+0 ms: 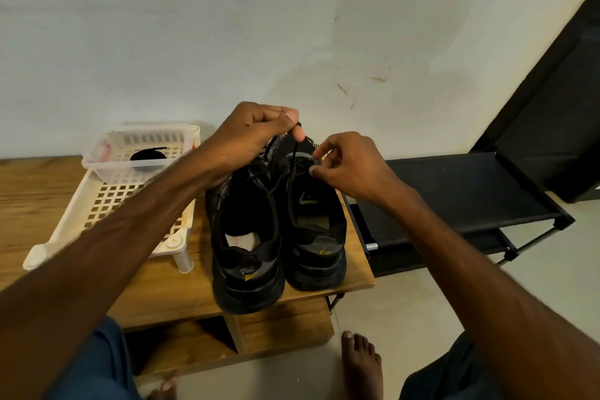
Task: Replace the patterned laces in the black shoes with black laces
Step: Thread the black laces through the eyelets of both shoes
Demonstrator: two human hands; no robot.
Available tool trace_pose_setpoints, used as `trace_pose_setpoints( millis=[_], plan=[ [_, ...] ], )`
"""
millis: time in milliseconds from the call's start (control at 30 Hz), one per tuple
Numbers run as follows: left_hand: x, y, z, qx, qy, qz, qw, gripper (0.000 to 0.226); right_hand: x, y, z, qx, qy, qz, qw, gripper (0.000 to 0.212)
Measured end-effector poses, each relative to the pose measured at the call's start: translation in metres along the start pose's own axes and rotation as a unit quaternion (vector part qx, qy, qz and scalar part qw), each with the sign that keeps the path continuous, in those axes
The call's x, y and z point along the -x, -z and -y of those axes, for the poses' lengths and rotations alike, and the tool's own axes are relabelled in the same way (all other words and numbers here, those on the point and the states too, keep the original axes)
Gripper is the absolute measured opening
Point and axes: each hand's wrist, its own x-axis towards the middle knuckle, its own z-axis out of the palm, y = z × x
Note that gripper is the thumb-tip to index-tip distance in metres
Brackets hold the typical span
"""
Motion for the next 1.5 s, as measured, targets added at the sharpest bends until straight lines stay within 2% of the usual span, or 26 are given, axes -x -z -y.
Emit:
trace_pose_setpoints(
  millis=[67, 133, 233, 300, 367, 567, 733, 767, 833, 900, 933, 967, 1033, 1100, 1133, 1267, 1400, 1500],
  plan=[
    [0.005, -0.001, -0.008, 0.083, -0.027, -0.005, 0.996, 0.02, 0.005, 0.008, 0.008, -0.082, 0.049, -0.029, 0.995, 0.007],
    [0.007, -0.003, -0.011, 0.123, -0.04, -0.005, 0.992, 0.018, 0.011, 0.014, 0.02, -0.216, 0.067, 0.008, 0.974, 0.014],
    [0.006, -0.008, -0.007, 0.14, -0.023, -0.037, 0.989, 0.024, 0.016, 0.016, 0.034, -0.386, 0.023, 0.094, 0.917, 0.024],
    [0.005, -0.011, -0.004, 0.172, 0.001, -0.066, 0.983, 0.022, 0.016, 0.016, 0.037, -0.442, -0.007, 0.125, 0.888, 0.03],
    [0.005, -0.012, -0.002, 0.174, 0.015, -0.104, 0.979, 0.023, 0.016, 0.019, 0.036, -0.46, -0.022, 0.136, 0.877, 0.037],
    [-0.004, 0.004, 0.01, 0.217, 0.111, -0.176, 0.954, 0.022, 0.012, 0.028, 0.024, -0.436, -0.065, 0.067, 0.895, 0.037],
    [-0.011, 0.018, 0.025, 0.138, 0.189, -0.308, 0.922, 0.019, 0.01, 0.037, 0.006, -0.375, -0.126, 0.017, 0.918, 0.032],
    [-0.011, 0.02, 0.031, 0.089, 0.177, -0.312, 0.929, 0.02, 0.009, 0.038, 0.003, -0.368, -0.134, 0.015, 0.92, 0.032],
    [-0.011, 0.018, 0.043, -0.089, 0.126, -0.314, 0.937, 0.028, 0.009, 0.038, 0.0, -0.343, -0.133, 0.013, 0.93, 0.033],
    [-0.008, 0.011, 0.044, -0.252, 0.049, -0.329, 0.909, 0.029, 0.01, 0.036, 0.001, -0.309, -0.109, 0.028, 0.944, 0.029],
    [-0.007, 0.005, 0.041, -0.274, -0.005, -0.319, 0.907, 0.025, 0.011, 0.034, 0.002, -0.299, -0.092, 0.044, 0.949, 0.027],
    [-0.006, -0.001, 0.036, -0.256, -0.052, -0.282, 0.923, 0.02, 0.011, 0.032, 0.002, -0.294, -0.073, 0.061, 0.951, 0.026],
    [-0.003, -0.015, 0.025, -0.191, -0.085, -0.152, 0.966, 0.022, 0.011, 0.028, 0.003, -0.281, -0.045, 0.081, 0.955, 0.025],
    [-0.001, -0.026, 0.022, -0.201, -0.105, -0.041, 0.973, 0.028, 0.009, 0.025, 0.004, -0.267, -0.03, 0.063, 0.961, 0.021],
    [0.0, -0.028, 0.023, -0.22, -0.12, -0.025, 0.968, 0.028, 0.009, 0.025, 0.004, -0.261, -0.027, 0.047, 0.964, 0.019],
    [-0.004, -0.017, 0.029, -0.26, -0.152, -0.086, 0.95, 0.018, 0.007, 0.023, 0.0, -0.22, -0.022, 0.005, 0.975, 0.012],
    [-0.009, 0.003, 0.037, -0.258, -0.105, -0.173, 0.945, 0.016, 0.004, 0.023, -0.008, -0.153, -0.025, -0.024, 0.988, 0.016],
    [-0.01, 0.009, 0.043, -0.262, -0.082, -0.18, 0.944, 0.017, 0.005, 0.027, -0.011, -0.16, -0.051, 0.002, 0.986, 0.018]
  ],
)
